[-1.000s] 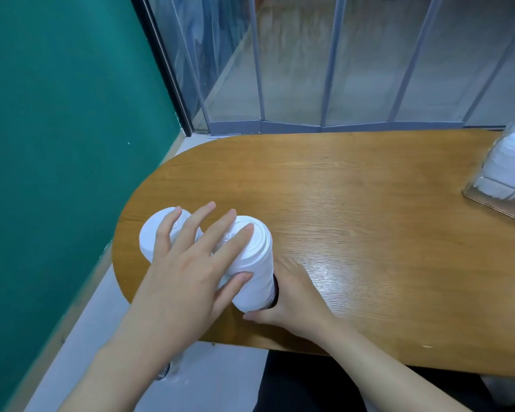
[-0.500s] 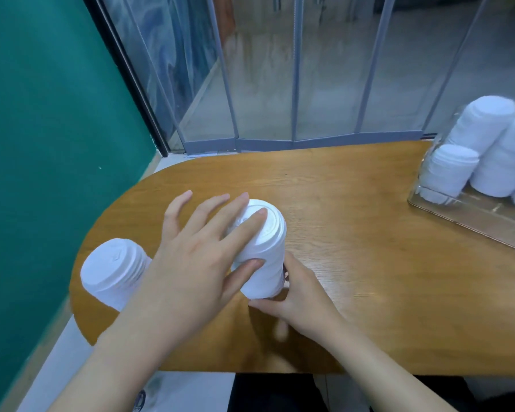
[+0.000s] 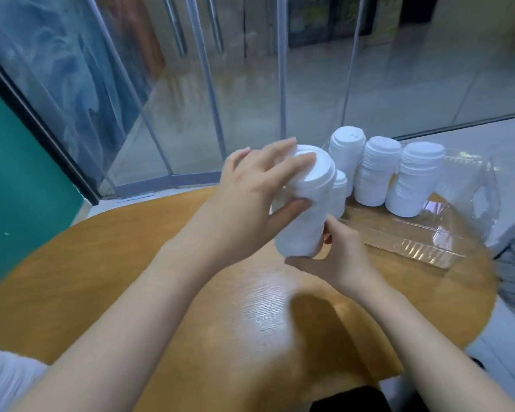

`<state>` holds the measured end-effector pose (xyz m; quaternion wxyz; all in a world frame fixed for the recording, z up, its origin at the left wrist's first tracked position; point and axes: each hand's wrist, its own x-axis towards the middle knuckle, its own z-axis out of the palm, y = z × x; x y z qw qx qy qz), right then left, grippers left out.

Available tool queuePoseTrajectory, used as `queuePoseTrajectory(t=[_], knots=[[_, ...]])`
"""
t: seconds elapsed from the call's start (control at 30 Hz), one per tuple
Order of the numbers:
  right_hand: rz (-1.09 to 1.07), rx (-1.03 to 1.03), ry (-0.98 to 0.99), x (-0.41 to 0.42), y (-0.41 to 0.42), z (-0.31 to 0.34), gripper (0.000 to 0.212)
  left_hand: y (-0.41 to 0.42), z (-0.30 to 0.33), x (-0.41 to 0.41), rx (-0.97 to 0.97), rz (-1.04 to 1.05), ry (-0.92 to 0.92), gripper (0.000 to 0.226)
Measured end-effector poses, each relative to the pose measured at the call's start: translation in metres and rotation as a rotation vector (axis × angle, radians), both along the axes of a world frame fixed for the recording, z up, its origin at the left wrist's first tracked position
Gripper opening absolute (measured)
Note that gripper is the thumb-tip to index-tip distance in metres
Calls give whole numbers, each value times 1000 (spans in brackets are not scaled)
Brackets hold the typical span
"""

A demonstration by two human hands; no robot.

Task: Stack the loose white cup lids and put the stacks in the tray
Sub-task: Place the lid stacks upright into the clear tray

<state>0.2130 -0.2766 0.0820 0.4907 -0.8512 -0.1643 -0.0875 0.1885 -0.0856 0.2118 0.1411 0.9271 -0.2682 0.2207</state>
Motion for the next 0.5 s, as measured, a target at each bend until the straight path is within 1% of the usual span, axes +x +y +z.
queuePoseTrajectory(t=[0.1, 0.2, 0.4, 0.5], knots=[[-84, 6, 34, 23, -35, 4, 56, -37, -1, 39, -74, -78, 29, 52], [-140, 9, 80, 44, -66, 4, 55, -65, -4, 73, -94, -135, 37, 51], [-198, -8, 125, 90, -108, -8, 56, -96, -7, 128, 32, -181, 79, 48], [-189, -25, 129, 108, -119, -17, 58, -100, -14, 149, 60, -201, 113, 46]])
